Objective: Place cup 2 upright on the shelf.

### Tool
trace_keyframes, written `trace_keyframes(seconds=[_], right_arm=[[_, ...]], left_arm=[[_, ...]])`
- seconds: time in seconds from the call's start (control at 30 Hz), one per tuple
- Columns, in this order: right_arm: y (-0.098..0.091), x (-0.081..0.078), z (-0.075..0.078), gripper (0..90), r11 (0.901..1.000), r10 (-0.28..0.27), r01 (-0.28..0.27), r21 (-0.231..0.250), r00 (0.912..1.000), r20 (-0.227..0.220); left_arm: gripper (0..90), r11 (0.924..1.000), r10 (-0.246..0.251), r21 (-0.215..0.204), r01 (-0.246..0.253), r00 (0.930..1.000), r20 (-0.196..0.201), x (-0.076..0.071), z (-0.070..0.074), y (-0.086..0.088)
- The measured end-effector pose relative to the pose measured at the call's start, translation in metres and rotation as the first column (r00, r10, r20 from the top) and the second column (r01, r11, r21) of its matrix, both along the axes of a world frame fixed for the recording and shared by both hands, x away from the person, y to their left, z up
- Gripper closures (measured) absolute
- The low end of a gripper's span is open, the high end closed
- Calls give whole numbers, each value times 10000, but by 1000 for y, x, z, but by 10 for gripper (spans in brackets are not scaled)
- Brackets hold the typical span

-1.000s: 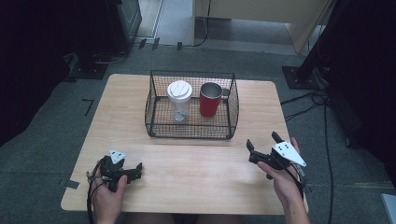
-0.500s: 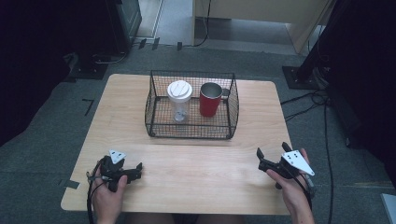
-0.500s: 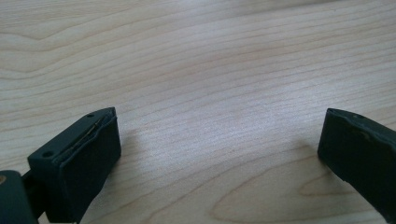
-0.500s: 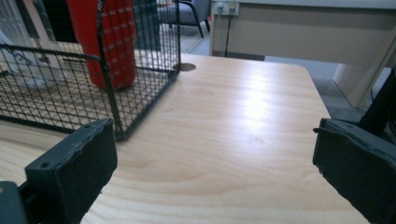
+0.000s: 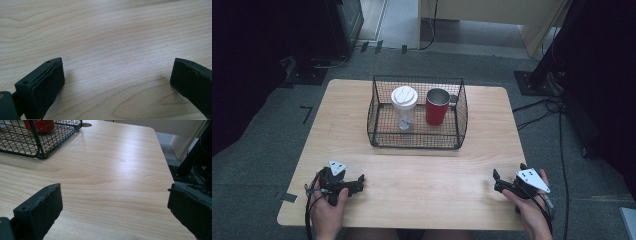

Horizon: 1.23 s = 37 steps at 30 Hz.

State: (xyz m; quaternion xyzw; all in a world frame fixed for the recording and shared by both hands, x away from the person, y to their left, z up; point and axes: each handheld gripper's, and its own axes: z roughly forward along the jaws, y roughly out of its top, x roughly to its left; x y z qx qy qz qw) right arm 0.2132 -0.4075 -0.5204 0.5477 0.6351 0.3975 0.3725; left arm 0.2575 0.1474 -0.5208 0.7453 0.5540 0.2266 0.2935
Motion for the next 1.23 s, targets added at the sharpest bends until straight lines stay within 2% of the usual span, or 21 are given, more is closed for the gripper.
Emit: trace_keyframes(seconds=[0.1, 0.2, 0.27, 0.3, 0.37, 0.5, 0.57, 0.7, 0.73, 0.93, 1.07, 1.23], right_arm=[[-3, -1, 0, 0, 10000, -9, 8, -37, 9995, -321], [-6, -2, -1, 0, 9999, -71, 61, -118, 9963, -860], [-8, -3, -2, 0, 9996, -149, 113, -269, 9908, -1346], [-9, -3, -2, 0, 9992, -180, 121, -383, 9872, -1586], [-11, -4, -4, 3, 9984, -265, 143, -550, 9736, -2265], [-12, -6, -6, 5, 9978, -262, 67, -659, 9536, -2998], [-13, -7, -7, 23, 9986, -233, 75, -519, 9503, -3106], [-17, -9, -7, 89, 9997, -68, 143, 203, 9438, -3304], [-17, -10, -7, 96, 9996, -54, 144, 250, 9440, -3300], [-16, -14, -7, 98, 9997, 103, -32, 224, 9445, -3282], [-14, -16, -7, 98, 9984, -435, 526, 193, 9439, -3273], [-14, -16, -7, 99, 9982, -473, 569, 199, 9438, -3271]], left_arm=[[1, 10000, 1, 2, -1, 10000, 0, 0, 0, 0], [1, 10000, 2, 2, -2, 10000, 1, 0, 0, 0], [1, 10000, 2, 0, -2, 10000, 2, 0, 0, 0], [0, 10000, -4, 7, 4, 10000, -2, 0, 0, 0], [1, 10000, 2, 0, -2, 10000, 2, 0, 0, 0], [1, 10000, 0, 2, 0, 10000, 1, 0, 0, 0], [1, 10000, -2, 6, 2, 10000, -2, 0, 0, 0], [1, 10000, -3, 6, 3, 10000, -1, 0, 0, 0], [1, 10000, -4, 7, 4, 10000, -2, 0, 0, 0], [1, 10000, -1, 5, 1, 10000, -2, 0, 0, 0], [1, 10000, -2, 5, 2, 10000, -2, 0, 0, 0], [1, 10000, -6, 2, 6, 10000, 1, 0, 0, 0]])
